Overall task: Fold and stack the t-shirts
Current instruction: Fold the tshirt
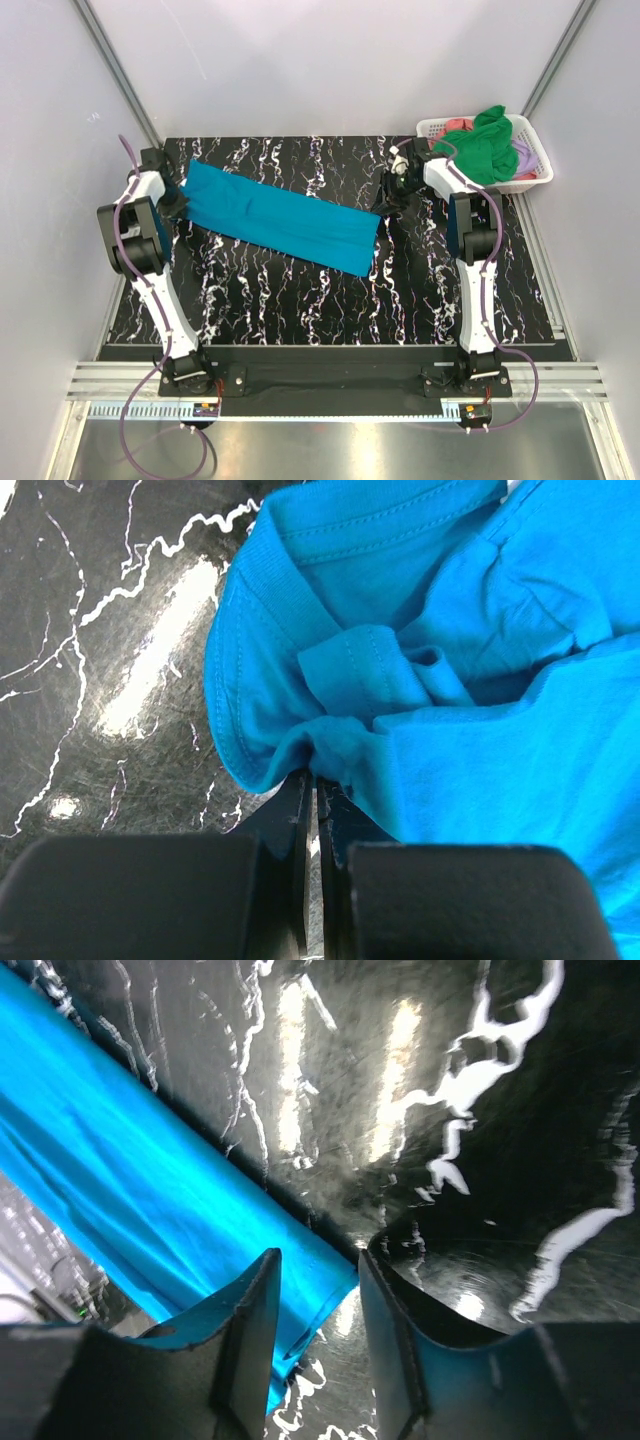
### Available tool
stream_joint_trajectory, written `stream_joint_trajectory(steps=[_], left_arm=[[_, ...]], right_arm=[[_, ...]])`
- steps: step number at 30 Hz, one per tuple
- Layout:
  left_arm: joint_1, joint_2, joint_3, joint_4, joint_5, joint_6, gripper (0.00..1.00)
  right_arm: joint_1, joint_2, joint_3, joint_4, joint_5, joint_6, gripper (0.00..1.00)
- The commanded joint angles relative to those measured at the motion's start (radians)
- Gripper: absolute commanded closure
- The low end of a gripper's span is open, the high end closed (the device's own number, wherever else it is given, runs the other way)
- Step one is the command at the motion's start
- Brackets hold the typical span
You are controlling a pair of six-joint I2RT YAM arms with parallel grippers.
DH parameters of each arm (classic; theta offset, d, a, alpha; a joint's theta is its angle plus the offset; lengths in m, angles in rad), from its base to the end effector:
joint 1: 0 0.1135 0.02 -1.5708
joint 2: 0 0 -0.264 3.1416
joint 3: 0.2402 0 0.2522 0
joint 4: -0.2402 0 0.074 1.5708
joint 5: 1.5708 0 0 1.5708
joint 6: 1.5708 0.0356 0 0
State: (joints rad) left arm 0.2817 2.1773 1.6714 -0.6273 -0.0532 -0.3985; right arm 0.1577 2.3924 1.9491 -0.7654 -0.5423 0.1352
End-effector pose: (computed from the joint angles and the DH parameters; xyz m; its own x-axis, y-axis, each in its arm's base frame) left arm 0.4416 0.1298 0.1650 -0.6858 -0.6018 -0.4092 -0.6134 0.7806 -0.1201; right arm 0.4883 0.0962 0.1447 -0.9576 -0.0354 -0.2860 -0.1877 0.8295 0.5260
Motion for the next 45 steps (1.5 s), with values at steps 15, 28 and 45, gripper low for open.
stream_joint_trajectory(steps=[15, 28, 45], left_arm=[[-0.013, 0.064, 0.125, 0.005, 0.035, 0.012, 0.96], [-0.148, 0.102, 0.252, -0.047, 0.009, 0.078, 0.48], [-0.466, -0.899, -0.767, 0.03, 0.111, -0.336, 0.37]], right_arm=[[-0.006, -0.074, -0.131, 0.072, 0.008, 0.003, 1.0], [-0.004, -0.413, -0.651, 0.202, 0.077, 0.158, 1.0], [0.124, -1.188, -1.378, 0.229, 0.186, 0.64, 1.0]])
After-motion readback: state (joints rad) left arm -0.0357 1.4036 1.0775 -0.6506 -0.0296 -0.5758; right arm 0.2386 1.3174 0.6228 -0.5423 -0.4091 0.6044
